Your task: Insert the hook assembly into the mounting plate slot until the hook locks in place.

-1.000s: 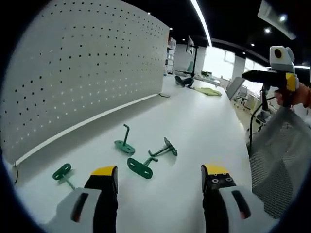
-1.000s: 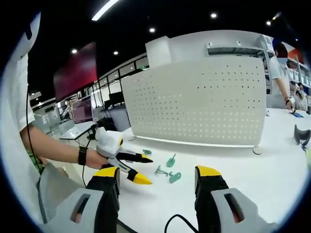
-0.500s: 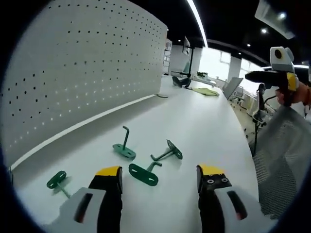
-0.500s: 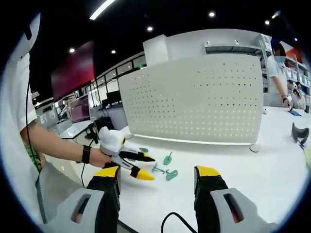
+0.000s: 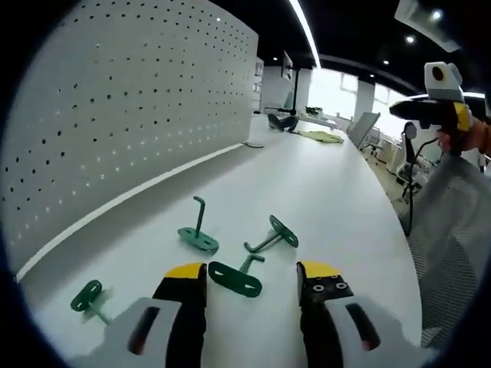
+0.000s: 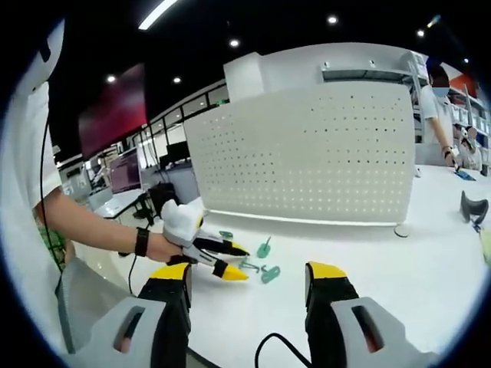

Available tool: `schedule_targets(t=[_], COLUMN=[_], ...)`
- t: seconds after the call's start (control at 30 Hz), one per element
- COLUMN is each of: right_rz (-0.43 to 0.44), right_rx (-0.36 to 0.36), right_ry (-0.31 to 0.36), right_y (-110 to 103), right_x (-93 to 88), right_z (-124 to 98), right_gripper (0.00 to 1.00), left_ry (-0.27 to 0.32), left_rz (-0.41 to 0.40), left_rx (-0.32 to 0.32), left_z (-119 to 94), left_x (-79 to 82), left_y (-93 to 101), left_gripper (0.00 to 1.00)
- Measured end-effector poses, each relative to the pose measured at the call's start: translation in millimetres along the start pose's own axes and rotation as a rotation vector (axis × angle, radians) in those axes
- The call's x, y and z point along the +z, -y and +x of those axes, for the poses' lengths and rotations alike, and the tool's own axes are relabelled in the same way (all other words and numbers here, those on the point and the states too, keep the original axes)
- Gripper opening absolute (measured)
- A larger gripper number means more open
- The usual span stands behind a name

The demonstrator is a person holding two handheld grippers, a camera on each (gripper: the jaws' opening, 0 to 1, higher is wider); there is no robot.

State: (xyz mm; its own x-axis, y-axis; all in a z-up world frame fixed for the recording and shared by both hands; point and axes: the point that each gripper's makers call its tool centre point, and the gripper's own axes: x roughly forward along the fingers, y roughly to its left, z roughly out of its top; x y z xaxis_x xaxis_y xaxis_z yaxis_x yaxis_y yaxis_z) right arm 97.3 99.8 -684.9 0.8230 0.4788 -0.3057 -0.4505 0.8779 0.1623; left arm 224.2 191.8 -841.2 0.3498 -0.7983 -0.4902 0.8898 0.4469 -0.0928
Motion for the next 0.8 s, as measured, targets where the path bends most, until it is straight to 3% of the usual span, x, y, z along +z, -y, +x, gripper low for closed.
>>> schedule_targets(t=[0.37,0.5,0.63,0.8], right_rz=[0.004,0.003,0.0,-0.001], right_rx=[-0.005,-0.002,0.002,0.002], right_ry=[-0.005,-0.003,-0.002,0.002], right_y=[0.6,-1.0,-2.2,-2.3], right_x=[-0.7,-0.7,-0.6,-0.1], right_z=[-1.7,-0.6,-0.3,-0.5], right_gripper=[0.6,0.6,0.59,0.59], left_ry=[-0.022,-0.04,-0.044,-0.042], left_rz=[0.036,0.037,0.041,-0.064], left_rx=[-0.019,-0.031,-0.042,-0.055], left_z=[0.9,-0.6,-1.7,-3.7], left_x=[-3.5,-7.6,-9.0,-8.6], left_y=[-0.1,2.0,5.5,11.7], left_gripper=[0.4,0.32,0.32,0.31])
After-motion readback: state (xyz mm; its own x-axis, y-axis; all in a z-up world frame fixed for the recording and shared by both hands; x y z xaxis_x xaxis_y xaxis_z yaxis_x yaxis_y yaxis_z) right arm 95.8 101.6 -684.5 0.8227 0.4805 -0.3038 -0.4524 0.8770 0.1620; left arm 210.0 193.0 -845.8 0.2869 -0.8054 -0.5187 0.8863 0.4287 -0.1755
